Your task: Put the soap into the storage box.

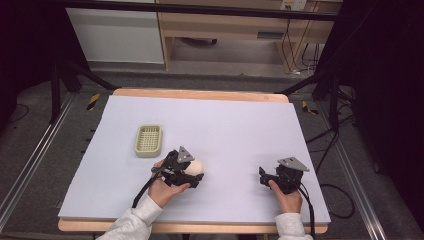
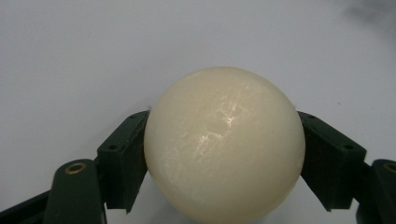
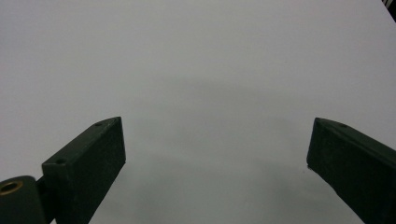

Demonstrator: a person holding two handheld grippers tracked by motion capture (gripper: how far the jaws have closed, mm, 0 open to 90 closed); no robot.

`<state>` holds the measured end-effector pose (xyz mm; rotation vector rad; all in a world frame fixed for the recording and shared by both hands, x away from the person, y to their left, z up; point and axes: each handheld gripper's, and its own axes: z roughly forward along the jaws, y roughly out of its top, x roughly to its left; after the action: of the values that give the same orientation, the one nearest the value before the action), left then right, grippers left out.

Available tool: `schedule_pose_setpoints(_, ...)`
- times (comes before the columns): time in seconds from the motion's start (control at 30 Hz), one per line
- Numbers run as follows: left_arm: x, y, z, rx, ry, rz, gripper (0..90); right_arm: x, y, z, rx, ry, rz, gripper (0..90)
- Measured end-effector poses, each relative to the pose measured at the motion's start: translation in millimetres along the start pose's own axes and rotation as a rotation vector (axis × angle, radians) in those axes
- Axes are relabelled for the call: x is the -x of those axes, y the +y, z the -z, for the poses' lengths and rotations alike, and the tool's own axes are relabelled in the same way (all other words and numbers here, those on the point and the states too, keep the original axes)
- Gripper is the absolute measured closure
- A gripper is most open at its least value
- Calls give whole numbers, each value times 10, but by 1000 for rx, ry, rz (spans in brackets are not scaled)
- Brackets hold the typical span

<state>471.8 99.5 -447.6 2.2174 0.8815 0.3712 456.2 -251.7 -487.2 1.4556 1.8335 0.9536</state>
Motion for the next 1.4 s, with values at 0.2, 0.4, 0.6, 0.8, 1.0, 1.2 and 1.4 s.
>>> schedule_pose_setpoints(0.2, -35, 2, 46, 6, 3, 10, 243, 0, 0, 1, 0, 2, -4, 49)
schedule_pose_setpoints(0.4, -87, 12, 103, 16, 10, 19, 243, 0, 0, 2, 1, 2, -4, 49)
schedule_pose_setpoints(0.6, -167, 31, 192, 31, 19, 34, 243, 1, 0, 1, 0, 3, -5, 49)
schedule_pose_setpoints(0.8, -248, 37, 255, 40, 27, 49, 243, 1, 0, 1, 0, 2, -5, 49)
schedule_pose_setpoints(1.0, -329, 38, 311, 49, 39, 71, 243, 3, 0, 1, 0, 3, -5, 49)
schedule_pose_setpoints(1.2, -388, 35, 338, 53, 47, 82, 243, 3, 0, 1, 0, 4, -4, 48)
schedule_pose_setpoints(1.4, -436, 30, 355, 60, 59, 97, 243, 4, 0, 1, 0, 4, -5, 49)
